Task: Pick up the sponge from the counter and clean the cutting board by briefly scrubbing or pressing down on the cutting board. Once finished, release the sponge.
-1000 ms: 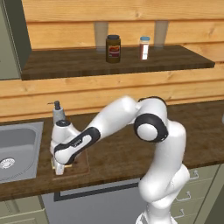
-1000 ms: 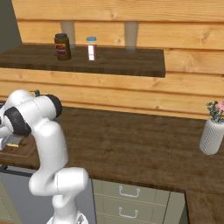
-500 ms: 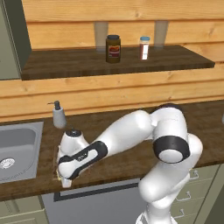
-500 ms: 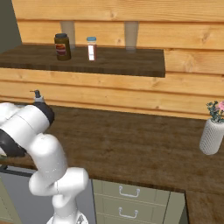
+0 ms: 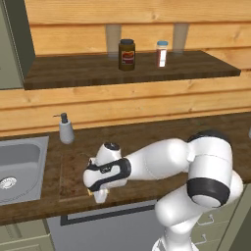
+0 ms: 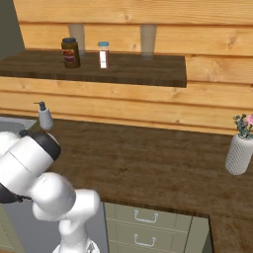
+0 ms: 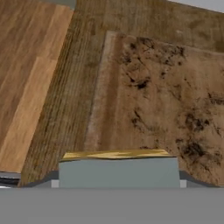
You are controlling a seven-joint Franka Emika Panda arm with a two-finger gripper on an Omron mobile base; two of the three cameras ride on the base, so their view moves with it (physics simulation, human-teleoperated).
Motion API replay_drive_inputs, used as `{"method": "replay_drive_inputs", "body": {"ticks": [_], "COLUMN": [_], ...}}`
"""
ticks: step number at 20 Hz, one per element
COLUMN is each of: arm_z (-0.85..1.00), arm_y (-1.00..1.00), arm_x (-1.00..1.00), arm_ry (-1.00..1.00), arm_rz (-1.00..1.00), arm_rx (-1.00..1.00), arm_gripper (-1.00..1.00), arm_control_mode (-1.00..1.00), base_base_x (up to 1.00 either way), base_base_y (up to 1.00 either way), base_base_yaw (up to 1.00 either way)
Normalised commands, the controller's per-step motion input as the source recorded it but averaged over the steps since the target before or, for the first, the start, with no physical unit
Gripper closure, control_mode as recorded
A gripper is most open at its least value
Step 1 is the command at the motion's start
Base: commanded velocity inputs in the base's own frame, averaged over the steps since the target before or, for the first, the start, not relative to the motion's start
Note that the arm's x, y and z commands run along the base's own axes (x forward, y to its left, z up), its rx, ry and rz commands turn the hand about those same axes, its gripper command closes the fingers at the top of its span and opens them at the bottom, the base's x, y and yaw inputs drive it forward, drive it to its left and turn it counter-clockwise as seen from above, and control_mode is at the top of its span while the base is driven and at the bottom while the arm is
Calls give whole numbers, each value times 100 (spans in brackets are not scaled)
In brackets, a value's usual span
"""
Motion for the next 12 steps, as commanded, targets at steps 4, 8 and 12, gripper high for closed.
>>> {"method": "replay_drive_inputs", "body": {"ticks": [4, 8, 12], "arm_z": [0, 0, 0], "arm_y": [3, 28, 2], "arm_x": [100, 88, 41], "arm_ry": [0, 0, 0], "arm_rz": [18, 19, 1], "arm_rx": [6, 4, 0], "arm_gripper": [100, 100, 100], "arm_control_mode": [-100, -100, -100], "base_base_x": [0, 0, 0], "base_base_y": [0, 0, 0], "base_base_yaw": [0, 0, 0]}}
